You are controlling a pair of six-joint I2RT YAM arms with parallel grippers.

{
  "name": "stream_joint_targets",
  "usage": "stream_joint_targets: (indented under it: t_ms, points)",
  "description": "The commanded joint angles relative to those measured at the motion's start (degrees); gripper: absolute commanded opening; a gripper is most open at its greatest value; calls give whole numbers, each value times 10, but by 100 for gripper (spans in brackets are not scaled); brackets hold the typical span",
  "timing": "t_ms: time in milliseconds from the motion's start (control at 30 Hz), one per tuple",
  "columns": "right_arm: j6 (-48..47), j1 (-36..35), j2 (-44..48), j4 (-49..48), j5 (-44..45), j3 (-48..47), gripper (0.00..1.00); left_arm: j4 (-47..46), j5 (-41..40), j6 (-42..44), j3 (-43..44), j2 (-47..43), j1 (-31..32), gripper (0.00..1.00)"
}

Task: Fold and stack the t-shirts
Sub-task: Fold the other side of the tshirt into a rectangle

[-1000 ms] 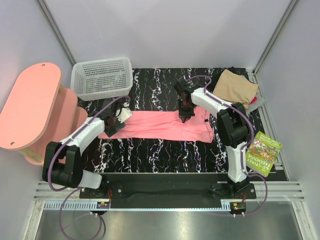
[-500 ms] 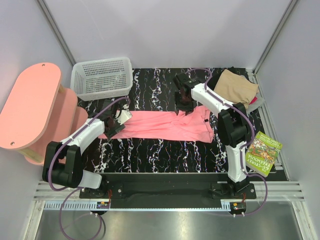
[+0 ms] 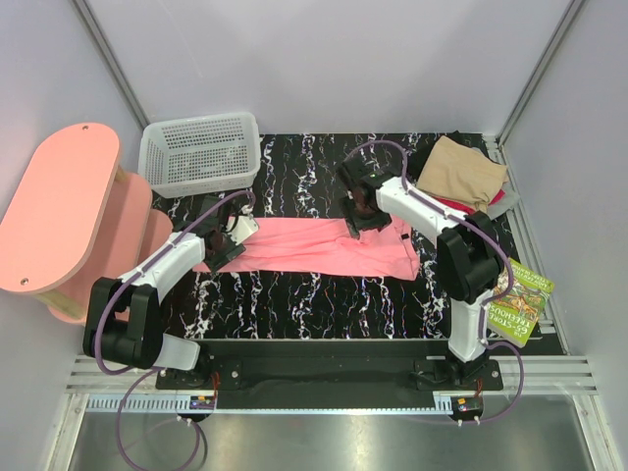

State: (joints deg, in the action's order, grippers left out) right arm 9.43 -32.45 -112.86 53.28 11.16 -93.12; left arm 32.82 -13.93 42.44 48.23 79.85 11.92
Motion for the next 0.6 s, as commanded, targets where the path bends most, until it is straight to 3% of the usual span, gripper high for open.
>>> stream_joint_targets:
  t_ms: [0,233,567]
  points:
    - [-141,-64,59,-62,45,26,67,-13,-1,3,20,-8,-3,67]
    - [-187,-82,21,-54,17,10,61,-7,0,2,26,-9,-3,68]
    - [-191,-80,-16,-65,53,13,52,-9,-1,7,25,-9,-3,67]
